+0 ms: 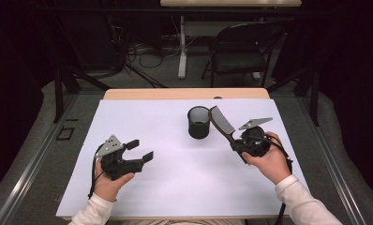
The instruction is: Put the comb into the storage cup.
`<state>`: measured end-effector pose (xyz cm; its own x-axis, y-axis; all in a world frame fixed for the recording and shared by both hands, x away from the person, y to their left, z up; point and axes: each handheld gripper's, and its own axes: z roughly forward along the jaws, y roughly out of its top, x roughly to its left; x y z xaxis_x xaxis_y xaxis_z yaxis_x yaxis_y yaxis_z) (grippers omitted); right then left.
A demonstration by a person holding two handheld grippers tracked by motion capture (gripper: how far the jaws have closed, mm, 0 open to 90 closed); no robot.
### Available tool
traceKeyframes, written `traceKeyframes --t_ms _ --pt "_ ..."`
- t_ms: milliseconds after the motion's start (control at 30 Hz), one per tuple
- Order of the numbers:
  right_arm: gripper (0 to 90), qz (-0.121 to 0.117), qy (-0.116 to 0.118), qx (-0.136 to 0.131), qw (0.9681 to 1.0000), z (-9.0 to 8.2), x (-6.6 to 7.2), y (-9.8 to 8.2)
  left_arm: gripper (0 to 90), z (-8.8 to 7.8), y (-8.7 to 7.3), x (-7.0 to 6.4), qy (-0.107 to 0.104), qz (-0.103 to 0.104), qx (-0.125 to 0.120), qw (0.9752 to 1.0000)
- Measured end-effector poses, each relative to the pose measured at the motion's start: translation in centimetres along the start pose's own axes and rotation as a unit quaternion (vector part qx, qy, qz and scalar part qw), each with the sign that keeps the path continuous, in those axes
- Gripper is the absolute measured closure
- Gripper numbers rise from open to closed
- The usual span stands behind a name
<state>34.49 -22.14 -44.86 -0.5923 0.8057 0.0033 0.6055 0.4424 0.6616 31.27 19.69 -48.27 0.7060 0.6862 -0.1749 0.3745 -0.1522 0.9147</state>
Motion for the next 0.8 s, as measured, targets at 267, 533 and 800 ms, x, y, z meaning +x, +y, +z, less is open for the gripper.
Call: traceKeyframes --t_ms 267,533,800 --pt "72.8 -0.008 0.006 -0.026 0.9996 0.0 0.9 0.7 26.3 0.5 1.9 -0.3 -0.004 0.008 -0.008 0.9999" --pt "72.8 -0.01 0.012 -0.047 0.9988 -0.1 1.6 1.3 27.1 0.8 3.6 -0.3 -0.006 0.0 -0.017 0.9998" --pt "72.8 -0.016 0.011 -0.066 0.9976 0.0 2.3 1.8 27.1 1.7 5.0 -0.3 -0.004 -0.006 -0.015 0.9999"
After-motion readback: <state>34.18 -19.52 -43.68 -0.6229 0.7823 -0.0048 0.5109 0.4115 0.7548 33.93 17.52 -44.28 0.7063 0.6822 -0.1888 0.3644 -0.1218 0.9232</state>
